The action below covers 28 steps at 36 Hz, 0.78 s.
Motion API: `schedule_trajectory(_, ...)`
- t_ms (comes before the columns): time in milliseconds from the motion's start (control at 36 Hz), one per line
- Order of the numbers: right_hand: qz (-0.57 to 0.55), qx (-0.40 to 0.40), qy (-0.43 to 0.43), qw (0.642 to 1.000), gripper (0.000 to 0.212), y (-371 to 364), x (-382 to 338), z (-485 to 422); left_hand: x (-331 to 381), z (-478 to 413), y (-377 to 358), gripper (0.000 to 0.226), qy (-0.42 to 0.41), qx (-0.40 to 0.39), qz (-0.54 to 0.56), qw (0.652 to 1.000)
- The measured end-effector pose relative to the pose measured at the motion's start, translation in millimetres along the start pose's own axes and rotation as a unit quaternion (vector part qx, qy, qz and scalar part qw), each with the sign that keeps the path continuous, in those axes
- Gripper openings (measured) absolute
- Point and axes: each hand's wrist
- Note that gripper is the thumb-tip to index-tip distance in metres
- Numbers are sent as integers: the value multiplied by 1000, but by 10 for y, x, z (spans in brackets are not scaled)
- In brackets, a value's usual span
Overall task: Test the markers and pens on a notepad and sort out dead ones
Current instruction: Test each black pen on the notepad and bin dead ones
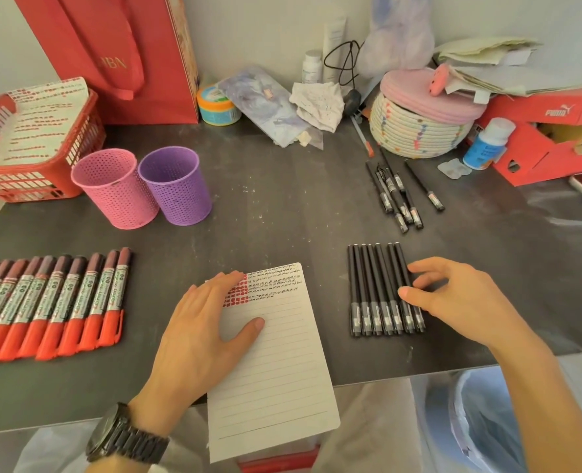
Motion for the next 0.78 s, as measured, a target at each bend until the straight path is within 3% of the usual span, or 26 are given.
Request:
schedule_trajectory(333, -6, 8, 5, 1000, 30, -7, 10, 68, -48, 0, -27, 68, -4, -7, -2, 1000)
schedule_trajectory(500, 9, 73, 4, 997, 24, 57, -125, -74, -61, -15, -56, 65, -33, -21, -23, 999)
schedule_trajectory(639, 106, 160, 41, 981, 27, 122, -348, -510, -27, -14, -43, 64, -38, -14, -29, 999)
schedule_trajectory(778, 151, 196, 57, 967, 26, 206, -588, -935, -21, 0, -25, 68, -33, -10, -28, 999)
Point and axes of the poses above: each hand's wrist, its own z-axis away from the middle knuckle, its own y-axis out of the back of the hand, x = y × z, and after that the axes turned 13 degrees about z, right-handed
